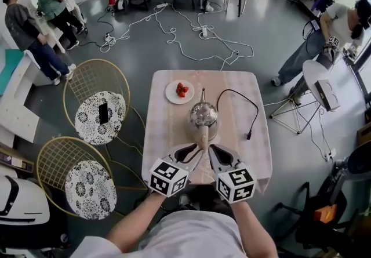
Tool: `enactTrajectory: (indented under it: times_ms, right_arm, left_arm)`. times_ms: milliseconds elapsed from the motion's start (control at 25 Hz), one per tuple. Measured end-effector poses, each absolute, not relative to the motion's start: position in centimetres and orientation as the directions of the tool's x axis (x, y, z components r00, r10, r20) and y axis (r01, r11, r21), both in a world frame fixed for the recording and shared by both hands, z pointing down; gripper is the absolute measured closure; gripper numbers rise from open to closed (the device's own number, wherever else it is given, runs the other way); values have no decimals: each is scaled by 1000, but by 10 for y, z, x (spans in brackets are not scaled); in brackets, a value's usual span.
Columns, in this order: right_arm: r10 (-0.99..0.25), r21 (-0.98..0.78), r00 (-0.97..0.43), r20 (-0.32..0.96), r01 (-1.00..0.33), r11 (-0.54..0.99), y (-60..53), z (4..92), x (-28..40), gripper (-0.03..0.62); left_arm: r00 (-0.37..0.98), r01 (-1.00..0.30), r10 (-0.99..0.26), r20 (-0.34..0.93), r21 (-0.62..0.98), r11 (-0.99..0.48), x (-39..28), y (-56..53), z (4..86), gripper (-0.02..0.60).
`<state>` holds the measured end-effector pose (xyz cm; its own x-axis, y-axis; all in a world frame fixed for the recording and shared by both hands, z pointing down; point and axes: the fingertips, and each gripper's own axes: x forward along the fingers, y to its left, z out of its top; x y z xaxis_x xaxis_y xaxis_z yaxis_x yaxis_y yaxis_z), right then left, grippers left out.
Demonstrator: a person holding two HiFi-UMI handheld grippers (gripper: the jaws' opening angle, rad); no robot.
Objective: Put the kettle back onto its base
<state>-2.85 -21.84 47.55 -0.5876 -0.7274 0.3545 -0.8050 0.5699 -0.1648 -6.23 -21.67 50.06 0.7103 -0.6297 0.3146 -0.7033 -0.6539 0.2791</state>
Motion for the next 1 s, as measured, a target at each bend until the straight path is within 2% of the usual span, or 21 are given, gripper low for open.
enactTrajectory:
  times_ms: [160,1000]
  right_arm:
    - [-726,-145,-590,354,-801,580,-212,470,-31,590]
    - [-742,-143,-582,332,-809,570,-195,463,-27,589]
  left_arm:
    - [695,-718,-646,314,260,-646,-63,-214,490,573]
    - [696,-718,-654,298,253,-649,-57,-200,480,575]
